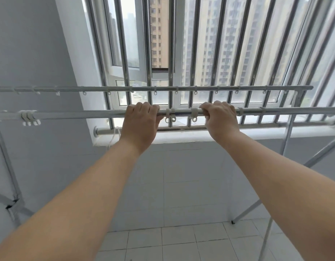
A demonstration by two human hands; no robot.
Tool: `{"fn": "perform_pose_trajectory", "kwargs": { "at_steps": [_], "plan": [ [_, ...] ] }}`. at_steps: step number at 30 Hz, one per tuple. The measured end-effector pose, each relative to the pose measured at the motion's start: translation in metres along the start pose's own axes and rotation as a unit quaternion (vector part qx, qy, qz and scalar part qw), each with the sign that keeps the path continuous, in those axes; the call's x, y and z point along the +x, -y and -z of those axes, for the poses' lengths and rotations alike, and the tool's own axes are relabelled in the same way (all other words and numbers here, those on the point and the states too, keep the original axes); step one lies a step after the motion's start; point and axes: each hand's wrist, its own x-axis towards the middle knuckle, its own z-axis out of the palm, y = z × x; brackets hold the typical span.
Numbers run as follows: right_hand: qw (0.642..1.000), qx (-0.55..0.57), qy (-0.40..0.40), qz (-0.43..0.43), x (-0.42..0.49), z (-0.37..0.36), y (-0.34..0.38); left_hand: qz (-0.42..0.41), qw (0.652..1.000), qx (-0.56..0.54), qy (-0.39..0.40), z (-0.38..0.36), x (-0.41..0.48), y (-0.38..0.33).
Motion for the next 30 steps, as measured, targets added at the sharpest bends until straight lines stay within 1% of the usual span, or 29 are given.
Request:
{"fn": "perform_pose_trajectory", "kwargs": {
  "at_steps": [8, 13, 17, 20, 24, 30],
  "plan": [
    [1.000, 0.015, 0.001, 0.027, -0.024, 0.029, -0.019, 0.004, 1.000, 0.007, 0.007, 0.029, -0.015, -0.033],
    [0.999, 0.012, 0.008, 0.036, -0.041, 0.046, -0.041, 0.015, 0.999, -0.002, 0.031, 0.046, -0.023, -0.062],
    [0.998, -0.017, 0.030, 0.046, -0.047, 0.055, -0.054, 0.043, 0.997, -0.057, 0.033, 0.054, -0.024, -0.081],
    [0.997, -0.028, 0.059, 0.052, -0.047, 0.056, -0.052, 0.059, 0.993, -0.091, 0.044, 0.057, -0.025, -0.082],
    [0.996, -0.026, 0.073, 0.042, -0.047, 0.053, -0.046, 0.060, 0.993, -0.100, 0.032, 0.056, -0.028, -0.077],
    [0.998, -0.005, 0.052, 0.024, -0.050, 0.047, -0.044, 0.061, 0.993, -0.101, 0.003, 0.045, -0.032, -0.076]
  ]
}}
